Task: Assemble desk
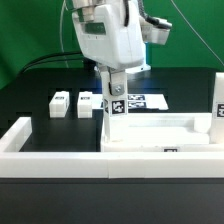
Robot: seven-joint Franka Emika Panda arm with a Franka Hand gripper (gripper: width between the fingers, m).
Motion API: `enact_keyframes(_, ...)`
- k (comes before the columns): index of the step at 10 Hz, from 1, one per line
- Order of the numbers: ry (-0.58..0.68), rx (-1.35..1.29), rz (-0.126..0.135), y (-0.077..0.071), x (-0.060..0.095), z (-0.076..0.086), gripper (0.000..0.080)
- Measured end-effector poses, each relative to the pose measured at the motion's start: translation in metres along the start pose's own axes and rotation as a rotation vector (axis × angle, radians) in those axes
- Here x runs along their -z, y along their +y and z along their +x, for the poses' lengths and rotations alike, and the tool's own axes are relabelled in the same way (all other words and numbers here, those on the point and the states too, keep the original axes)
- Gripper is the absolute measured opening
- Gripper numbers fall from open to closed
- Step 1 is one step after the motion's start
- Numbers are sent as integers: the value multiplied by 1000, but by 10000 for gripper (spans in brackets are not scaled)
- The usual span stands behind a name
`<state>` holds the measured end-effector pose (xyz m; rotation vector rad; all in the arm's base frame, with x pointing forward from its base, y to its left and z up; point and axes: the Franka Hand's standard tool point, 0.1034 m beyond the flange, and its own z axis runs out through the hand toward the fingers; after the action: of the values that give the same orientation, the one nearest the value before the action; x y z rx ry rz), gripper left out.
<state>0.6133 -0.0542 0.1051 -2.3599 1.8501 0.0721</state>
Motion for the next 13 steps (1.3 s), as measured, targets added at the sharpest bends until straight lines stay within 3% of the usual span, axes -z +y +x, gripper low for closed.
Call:
enact_keyframes(1,0,6,1,0,0,0,288)
enact_keyframes(2,0,57,0,0,-1,0,374)
enact_keyframes(3,-3,158,-9,1,-1,-1,374)
enact_keyframes(4,-2,248,-20,-2,0,-2,567)
enact_keyframes(5,2,375,-20,-5,1,-4,567)
enact_keyframes(6,1,454,-21,-5,0,-4,635)
enact_keyframes(10,7,798,-35,-3,-1,-1,648)
enact_keyframes(13,42,1172,-94,-7,2,-1,648)
